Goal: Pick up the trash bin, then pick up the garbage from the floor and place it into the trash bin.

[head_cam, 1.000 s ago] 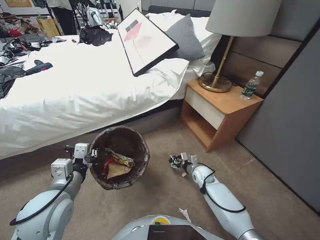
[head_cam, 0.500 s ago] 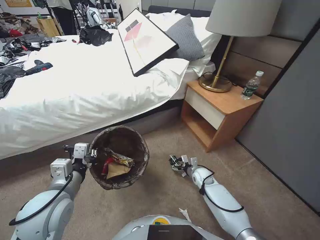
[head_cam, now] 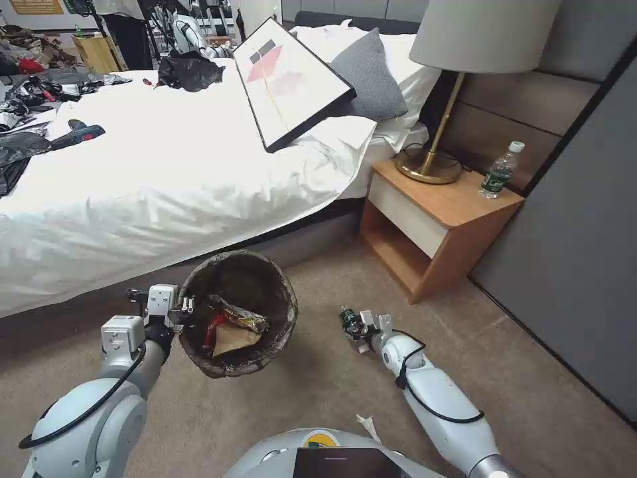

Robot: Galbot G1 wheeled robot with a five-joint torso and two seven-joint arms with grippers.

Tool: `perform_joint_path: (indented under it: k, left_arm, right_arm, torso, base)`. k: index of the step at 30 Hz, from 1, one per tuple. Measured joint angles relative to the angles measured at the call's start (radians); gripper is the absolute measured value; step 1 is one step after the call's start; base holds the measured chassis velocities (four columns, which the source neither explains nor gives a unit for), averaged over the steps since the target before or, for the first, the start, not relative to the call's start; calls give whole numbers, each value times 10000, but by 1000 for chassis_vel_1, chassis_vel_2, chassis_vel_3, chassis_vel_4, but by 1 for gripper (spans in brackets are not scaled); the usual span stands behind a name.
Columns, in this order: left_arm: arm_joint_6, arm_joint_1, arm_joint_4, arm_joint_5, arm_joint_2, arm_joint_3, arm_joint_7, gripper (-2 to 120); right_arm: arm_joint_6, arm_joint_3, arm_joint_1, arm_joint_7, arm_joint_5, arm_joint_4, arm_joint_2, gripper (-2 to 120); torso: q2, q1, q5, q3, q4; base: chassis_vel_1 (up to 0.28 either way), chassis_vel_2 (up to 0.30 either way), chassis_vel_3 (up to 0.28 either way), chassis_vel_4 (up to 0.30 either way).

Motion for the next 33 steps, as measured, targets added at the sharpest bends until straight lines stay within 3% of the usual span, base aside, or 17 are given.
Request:
perform_joint_path:
  k: [8, 13, 18, 22, 29, 33]
  left_arm:
    - [1, 21, 0, -1, 5, 12, 1, 3]
    - [1, 12, 0, -2, 28, 26, -6, 3]
    - [1, -6, 0, -29, 83, 20, -14, 3]
    - [1, -69, 0, -62, 149, 24, -16, 3]
    - [1, -100, 0, -71, 209, 91, -15, 3]
    - [0, -152, 0, -80, 278, 122, -13, 3]
  right_arm:
    - [80, 61, -3, -13, 17, -66, 21, 31]
    - [25, 343, -235, 195, 24, 915, -127, 31]
    - [-246, 805, -626, 349, 346, 2613, -420, 31]
    - [-878, 1529, -1197, 669, 942, 5503, -942, 31]
    - [-1453, 2108, -1583, 1094, 1621, 7963, -1401, 31]
    - [-1911, 2294, -1759, 1372, 2463, 9959, -2103, 31]
  torso:
    - [0, 0, 2, 0, 3]
    - [-1, 0, 3, 2, -2]
    - [0, 0, 2, 1, 1]
    - [-1, 0, 0, 1, -1]
    - [0, 0, 4, 1, 0]
    - [0, 0, 1, 0, 0]
  base:
    - [0, 0, 0, 0]
    - [0, 0, 0, 0]
    - [0, 0, 0, 0]
    - [0, 0, 0, 0]
    - [0, 0, 0, 0]
    - [0, 0, 0, 0]
